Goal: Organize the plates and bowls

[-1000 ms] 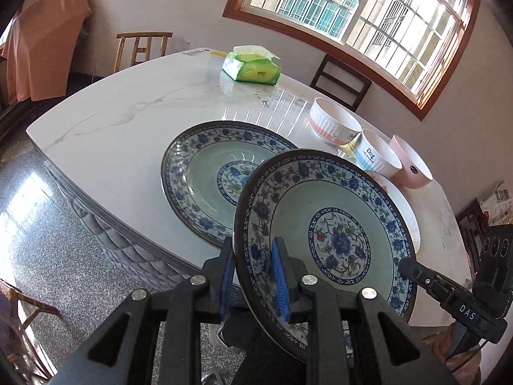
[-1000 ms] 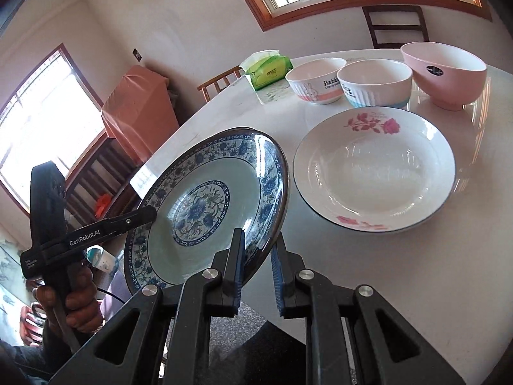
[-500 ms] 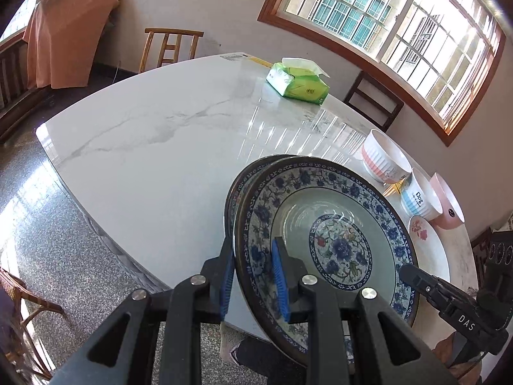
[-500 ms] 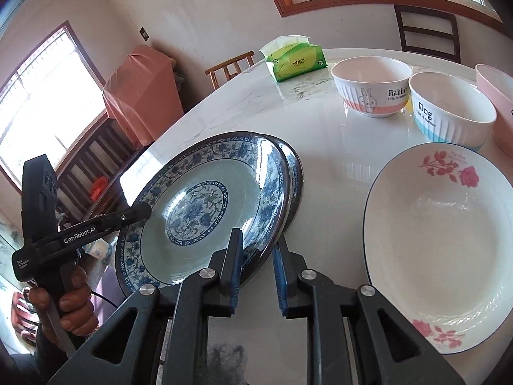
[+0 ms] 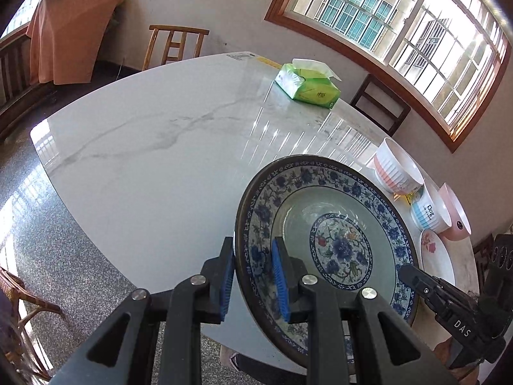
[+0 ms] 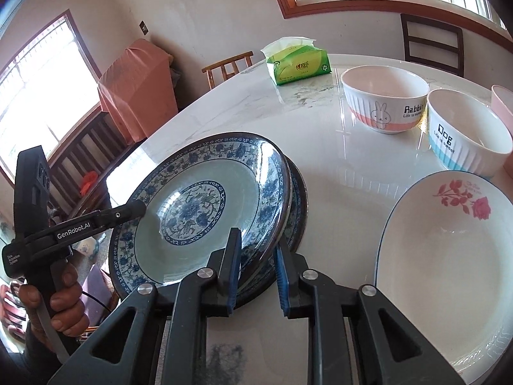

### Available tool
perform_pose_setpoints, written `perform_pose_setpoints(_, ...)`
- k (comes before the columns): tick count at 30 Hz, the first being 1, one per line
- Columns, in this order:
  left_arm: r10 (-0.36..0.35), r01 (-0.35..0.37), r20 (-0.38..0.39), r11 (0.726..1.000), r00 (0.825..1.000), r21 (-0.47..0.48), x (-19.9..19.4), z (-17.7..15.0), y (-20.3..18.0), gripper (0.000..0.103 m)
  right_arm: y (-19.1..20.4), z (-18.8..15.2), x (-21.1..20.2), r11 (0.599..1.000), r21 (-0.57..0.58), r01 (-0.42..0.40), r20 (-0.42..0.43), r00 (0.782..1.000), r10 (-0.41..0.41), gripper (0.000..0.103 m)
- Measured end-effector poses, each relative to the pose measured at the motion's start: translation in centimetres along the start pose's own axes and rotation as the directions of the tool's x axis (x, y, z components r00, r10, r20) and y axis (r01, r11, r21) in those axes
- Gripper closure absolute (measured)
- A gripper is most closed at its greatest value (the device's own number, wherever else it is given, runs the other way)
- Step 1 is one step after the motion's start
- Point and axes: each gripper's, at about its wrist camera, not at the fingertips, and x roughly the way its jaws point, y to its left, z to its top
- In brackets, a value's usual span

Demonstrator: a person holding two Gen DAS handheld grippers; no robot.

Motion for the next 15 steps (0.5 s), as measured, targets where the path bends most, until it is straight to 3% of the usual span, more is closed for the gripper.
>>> perform_pose_setpoints(15, -0.020, 0.020, -0.030, 1.000, 0.999, -0.024, 1.2, -0.3, 0.9, 0.080, 0.9, 0.0, 0.6, 0.996, -0.067, 0.055, 0.034, 0.998, -0.053, 0.081)
